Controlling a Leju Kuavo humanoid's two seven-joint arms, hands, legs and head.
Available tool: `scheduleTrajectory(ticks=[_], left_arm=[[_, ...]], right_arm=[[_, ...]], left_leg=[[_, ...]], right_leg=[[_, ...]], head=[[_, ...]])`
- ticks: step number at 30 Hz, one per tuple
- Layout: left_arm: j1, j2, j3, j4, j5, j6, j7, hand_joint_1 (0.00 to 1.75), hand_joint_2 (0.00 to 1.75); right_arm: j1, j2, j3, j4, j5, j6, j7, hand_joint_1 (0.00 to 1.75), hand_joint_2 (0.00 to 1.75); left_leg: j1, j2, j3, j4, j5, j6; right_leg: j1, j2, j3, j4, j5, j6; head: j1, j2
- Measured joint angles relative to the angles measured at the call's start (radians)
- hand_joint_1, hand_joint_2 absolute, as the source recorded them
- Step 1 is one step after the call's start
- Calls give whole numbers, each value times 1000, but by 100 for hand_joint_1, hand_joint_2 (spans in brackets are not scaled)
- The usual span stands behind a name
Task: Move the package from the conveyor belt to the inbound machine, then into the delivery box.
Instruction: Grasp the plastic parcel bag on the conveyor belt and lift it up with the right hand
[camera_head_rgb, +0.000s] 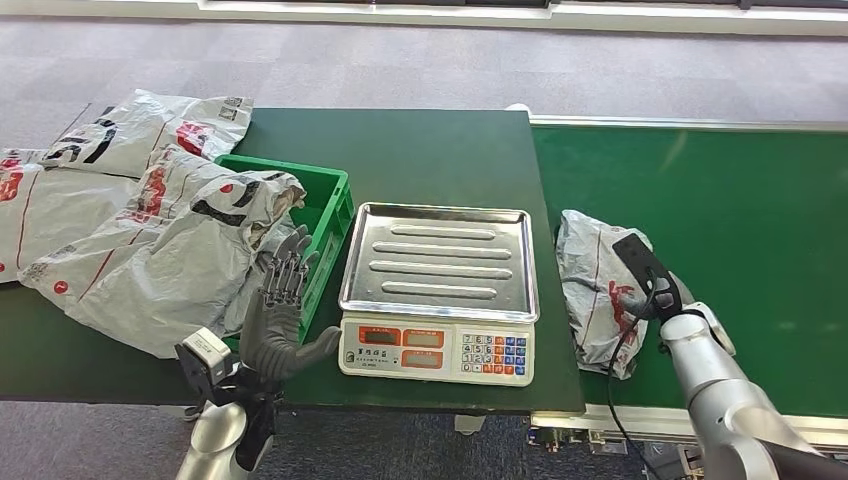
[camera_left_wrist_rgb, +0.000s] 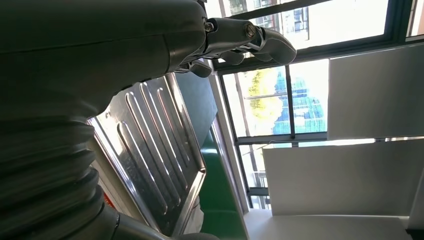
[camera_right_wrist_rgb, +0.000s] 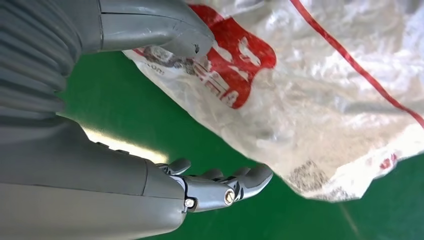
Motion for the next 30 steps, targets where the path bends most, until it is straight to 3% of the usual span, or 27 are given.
scheduleTrajectory(ticks=[11,17,18,21,22,30], left_arm=[[-32,-5,0,32,3,-19,-10,0,175],[-49,-6,0,49,3,-36,-8,0,175],[-55,-6,0,54,3,-37,-8,0,175],[-75,-8,-1,70,5,-38,-7,0,175],[-80,-9,-1,74,7,-38,-6,0,175],[-89,-14,-1,93,12,-36,1,0,175]], right_arm=[[38,4,33,34,8,185,-64,0,175],[41,13,44,45,30,291,-58,0,175],[40,16,48,45,35,315,-48,30,175],[35,24,61,46,54,380,1,161,175],[32,26,65,46,60,393,17,175,175],[18,31,85,46,77,402,44,175,175]], left_leg=[[0,0,0,0,0,0],[0,1,1,0,0,0],[0,1,1,0,0,0],[0,2,4,0,0,0],[0,2,4,0,0,0],[1,2,5,0,0,0]], right_leg=[[0,0,0,0,0,0],[0,0,0,0,0,0],[0,1,1,0,0,0],[1,2,3,0,0,0],[1,2,3,0,0,0],[2,2,4,0,0,-1]], head=[[0,0],[0,0],[0,0],[0,0],[0,0],[0,0]])
